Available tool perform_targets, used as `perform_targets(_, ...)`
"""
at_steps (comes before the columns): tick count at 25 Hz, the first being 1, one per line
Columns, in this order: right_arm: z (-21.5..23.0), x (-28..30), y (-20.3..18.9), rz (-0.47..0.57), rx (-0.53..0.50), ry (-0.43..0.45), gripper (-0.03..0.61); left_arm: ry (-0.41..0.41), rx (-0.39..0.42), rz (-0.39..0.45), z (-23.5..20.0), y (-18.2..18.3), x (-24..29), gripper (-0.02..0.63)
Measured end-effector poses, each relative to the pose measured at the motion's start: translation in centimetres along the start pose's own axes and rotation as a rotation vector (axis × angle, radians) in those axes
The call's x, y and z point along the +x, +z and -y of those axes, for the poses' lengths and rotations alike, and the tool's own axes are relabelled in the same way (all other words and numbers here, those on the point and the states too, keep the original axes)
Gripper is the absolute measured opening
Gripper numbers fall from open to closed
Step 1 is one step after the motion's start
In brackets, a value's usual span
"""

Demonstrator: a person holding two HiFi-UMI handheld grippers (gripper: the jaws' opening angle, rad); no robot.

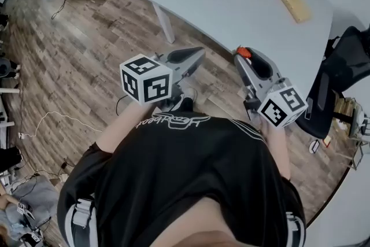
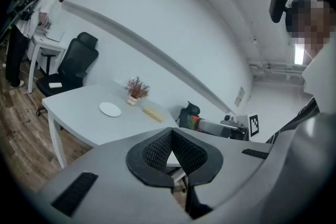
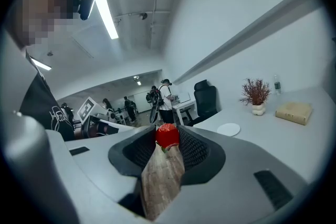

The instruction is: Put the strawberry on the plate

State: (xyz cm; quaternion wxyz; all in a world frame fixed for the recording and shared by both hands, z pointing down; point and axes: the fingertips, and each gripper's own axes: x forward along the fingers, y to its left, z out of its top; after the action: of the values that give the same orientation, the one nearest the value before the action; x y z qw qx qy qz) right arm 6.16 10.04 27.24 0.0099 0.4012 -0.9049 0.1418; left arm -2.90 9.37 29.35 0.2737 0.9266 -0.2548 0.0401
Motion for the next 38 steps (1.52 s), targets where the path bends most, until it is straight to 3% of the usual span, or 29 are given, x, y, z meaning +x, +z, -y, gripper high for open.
perform_targets(6,3.0,7.9,3.0,-0.028,-0.05,-0.042,0.132,-0.015,0.012,0.002,-7.7,5.0,1.1,0.006)
perform_targets(11,4.5,11.9,5.1,-0.025,-0.11,-0.075,0.132,-0.031,0.027,0.022,-11.5,7.7,1.9,0.006)
perform_targets(26,10.2,17.3,5.7,-0.022,-0.086,-0.047,0.132,0.012,0.036,0.012,-17.3,10.9,6.2,0.006)
perform_targets(38,19.0,22.5,5.8,-0.049,-0.023,-0.028,0.132,0.047,0.001,-0.043,-23.2,13.5,13.2,0.006)
